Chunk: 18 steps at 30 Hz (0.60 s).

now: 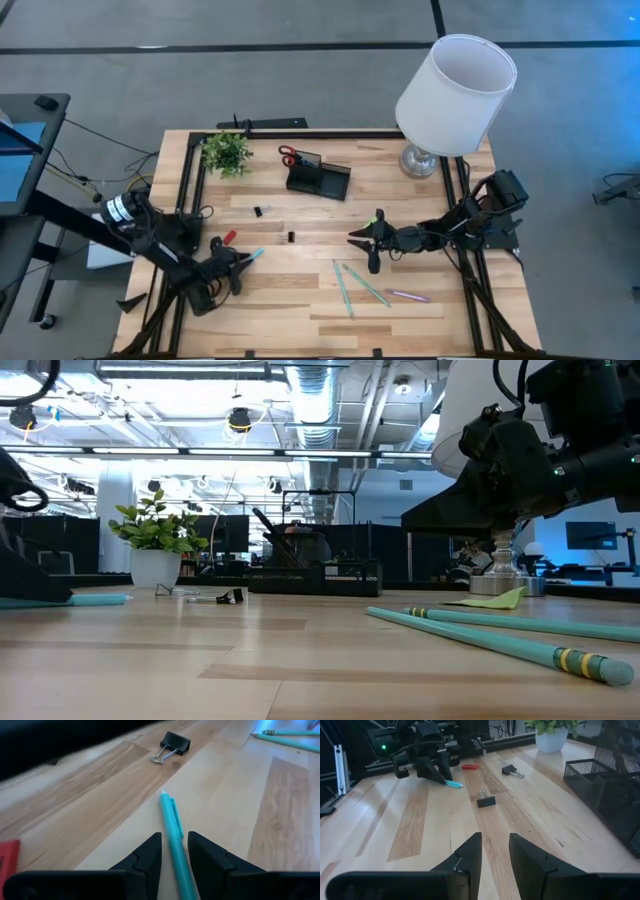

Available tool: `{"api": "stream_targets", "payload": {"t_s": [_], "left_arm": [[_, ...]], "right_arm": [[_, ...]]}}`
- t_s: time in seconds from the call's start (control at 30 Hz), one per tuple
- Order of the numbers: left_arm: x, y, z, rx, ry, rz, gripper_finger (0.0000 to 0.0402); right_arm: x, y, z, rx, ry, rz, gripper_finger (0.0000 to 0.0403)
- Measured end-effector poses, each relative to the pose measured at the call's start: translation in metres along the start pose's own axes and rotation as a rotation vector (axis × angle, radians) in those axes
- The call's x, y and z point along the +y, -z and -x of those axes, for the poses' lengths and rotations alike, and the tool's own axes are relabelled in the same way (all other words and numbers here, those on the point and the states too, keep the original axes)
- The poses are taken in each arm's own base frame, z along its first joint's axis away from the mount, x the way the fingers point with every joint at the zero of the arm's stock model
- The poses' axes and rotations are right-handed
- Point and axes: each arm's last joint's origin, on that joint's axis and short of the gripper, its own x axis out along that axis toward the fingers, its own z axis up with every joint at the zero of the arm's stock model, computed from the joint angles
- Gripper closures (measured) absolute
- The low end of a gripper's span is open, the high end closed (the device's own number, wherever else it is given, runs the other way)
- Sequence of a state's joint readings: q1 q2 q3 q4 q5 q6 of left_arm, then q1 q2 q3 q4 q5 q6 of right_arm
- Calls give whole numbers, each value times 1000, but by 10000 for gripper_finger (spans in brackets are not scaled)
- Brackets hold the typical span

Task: Pick and place office supplies into organizer
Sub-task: Put the blue pen into the desk organizer

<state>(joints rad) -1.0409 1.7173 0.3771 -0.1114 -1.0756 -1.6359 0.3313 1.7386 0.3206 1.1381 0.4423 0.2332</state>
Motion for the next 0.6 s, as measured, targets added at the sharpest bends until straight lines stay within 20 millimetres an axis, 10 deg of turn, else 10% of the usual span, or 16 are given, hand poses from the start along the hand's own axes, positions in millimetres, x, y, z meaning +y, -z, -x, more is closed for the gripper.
{"api": "stream_targets", "payload": {"t_s": [0.6], "left_arm": [[-2, -3, -2, -66, 3, 85, 310]], "right_arm": [[-1, -7, -1, -65, -1, 56, 310]]}}
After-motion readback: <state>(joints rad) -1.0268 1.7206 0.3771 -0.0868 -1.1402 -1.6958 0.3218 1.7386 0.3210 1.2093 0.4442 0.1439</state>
